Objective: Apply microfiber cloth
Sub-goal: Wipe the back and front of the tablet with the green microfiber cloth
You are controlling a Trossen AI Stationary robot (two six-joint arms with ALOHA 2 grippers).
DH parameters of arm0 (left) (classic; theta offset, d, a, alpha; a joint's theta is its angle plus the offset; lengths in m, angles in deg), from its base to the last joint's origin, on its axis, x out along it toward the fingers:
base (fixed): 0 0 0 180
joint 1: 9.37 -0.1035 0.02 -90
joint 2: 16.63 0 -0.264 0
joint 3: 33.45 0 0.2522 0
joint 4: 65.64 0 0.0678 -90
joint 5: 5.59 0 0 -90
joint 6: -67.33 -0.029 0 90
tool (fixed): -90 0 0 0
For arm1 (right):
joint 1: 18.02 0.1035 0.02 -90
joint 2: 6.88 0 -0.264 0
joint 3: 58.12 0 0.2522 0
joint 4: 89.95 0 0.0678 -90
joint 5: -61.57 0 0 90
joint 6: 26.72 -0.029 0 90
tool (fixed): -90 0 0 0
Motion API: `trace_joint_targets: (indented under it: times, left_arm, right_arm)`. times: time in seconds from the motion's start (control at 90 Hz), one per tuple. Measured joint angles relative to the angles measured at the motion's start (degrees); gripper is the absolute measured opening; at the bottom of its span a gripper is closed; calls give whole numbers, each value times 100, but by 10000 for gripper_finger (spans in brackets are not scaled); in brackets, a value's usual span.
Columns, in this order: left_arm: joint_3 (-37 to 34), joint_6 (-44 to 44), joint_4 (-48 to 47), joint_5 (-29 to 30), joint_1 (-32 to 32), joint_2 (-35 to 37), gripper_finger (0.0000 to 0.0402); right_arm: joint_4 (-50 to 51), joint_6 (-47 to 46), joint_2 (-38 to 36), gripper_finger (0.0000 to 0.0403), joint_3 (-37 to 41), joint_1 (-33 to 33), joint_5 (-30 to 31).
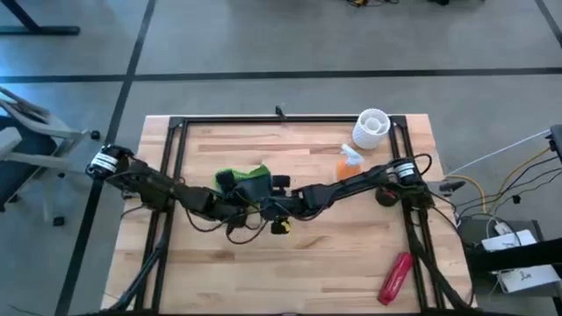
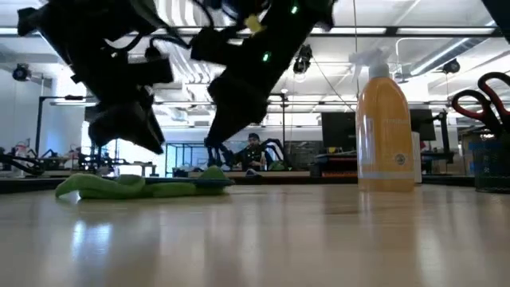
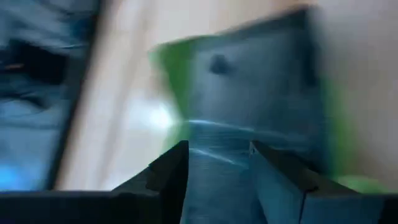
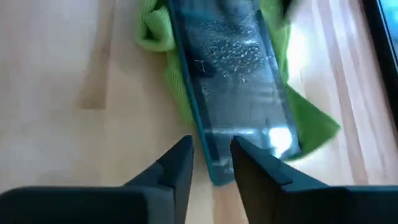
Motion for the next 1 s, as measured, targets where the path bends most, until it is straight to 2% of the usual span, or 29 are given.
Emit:
trace_joint_targets:
  times: [0.089, 0.3, 0.433, 0.556, 0.722, 1.0]
  left_arm:
    - [-184, 214, 5, 461, -89, 157, 150]
    - [-804, 707, 169, 429, -861, 269, 127]
    - [-1281, 636, 773, -113, -1297, 227, 110]
    - [-1743, 296, 1798, -724, -1425, 212, 98]
    - [-2149, 355, 2357, -844, -1425, 192, 87]
    - [-2350, 440, 2614, -880, -1423, 186, 74]
  right_arm:
    - [-355, 362, 233, 117, 0, -44, -1]
    - [-879, 1033, 522, 131, 2, -71, 23]
    - [-884, 1612, 737, 135, 0, -89, 167]
    - [-889, 2211, 854, 139, -1, -85, 540]
    - [-774, 2906, 878, 136, 2, -59, 1722]
    - [-1053, 3442, 930, 100, 10, -174, 1714]
